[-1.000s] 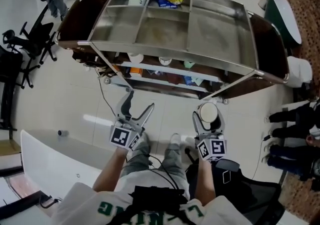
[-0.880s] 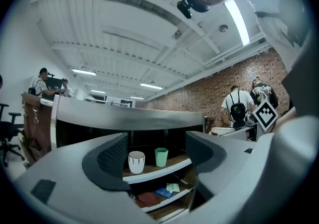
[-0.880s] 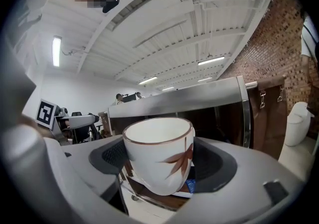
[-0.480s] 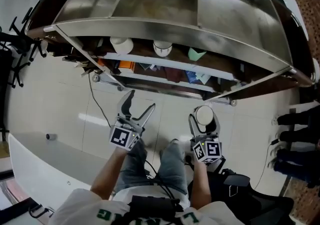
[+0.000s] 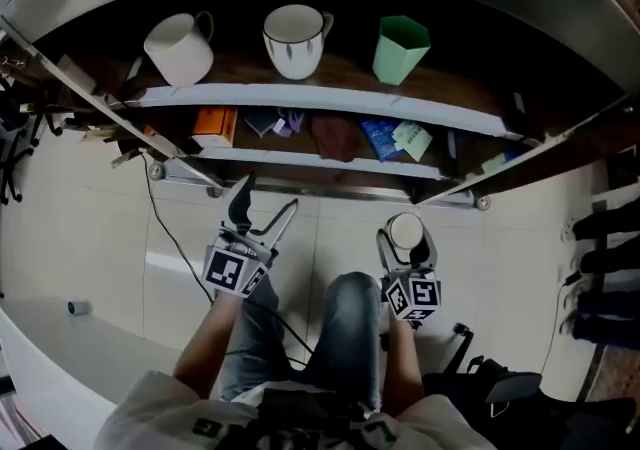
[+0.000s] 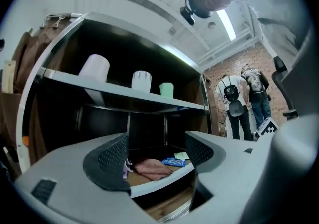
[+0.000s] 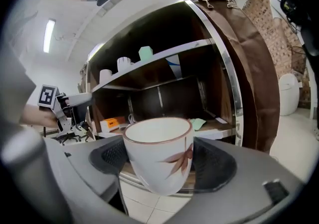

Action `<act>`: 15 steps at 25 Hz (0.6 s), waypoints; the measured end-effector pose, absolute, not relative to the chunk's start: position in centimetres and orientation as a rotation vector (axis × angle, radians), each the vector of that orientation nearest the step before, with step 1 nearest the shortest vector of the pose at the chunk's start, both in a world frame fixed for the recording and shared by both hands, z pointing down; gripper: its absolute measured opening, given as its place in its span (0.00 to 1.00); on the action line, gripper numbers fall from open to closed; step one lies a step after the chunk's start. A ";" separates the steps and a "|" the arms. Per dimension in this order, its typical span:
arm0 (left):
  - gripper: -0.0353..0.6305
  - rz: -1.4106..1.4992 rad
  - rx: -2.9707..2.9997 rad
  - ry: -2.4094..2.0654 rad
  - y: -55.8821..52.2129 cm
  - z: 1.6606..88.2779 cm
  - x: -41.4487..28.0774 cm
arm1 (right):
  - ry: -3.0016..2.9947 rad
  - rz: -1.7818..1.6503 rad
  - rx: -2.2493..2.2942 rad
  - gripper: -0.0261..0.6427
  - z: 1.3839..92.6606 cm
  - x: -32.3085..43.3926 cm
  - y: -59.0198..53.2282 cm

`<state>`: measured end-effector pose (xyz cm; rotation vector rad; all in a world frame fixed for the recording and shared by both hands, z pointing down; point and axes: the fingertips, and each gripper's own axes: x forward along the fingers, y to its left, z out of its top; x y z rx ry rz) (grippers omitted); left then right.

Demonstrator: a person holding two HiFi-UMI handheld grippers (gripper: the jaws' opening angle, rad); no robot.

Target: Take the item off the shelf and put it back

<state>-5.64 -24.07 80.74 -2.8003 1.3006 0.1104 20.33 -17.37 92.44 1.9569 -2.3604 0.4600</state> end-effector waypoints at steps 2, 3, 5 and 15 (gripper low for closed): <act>0.56 0.113 -2.798 1.274 -24.5 83.0 -5.3 | -2.354 0.453 1.984 0.66 95.1 20.9 -17.4; 0.56 0.114 -2.796 1.268 -24.8 84.1 -5.2 | -2.353 0.444 1.997 0.66 96.4 21.2 -17.6; 0.56 0.112 -2.771 1.269 -25.2 86.7 -5.3 | -2.353 0.417 2.016 0.66 98.7 22.2 -17.8; 0.56 0.138 -2.743 1.366 -24.1 93.1 -7.8 | -2.249 0.401 2.069 0.66 111.8 24.5 -23.9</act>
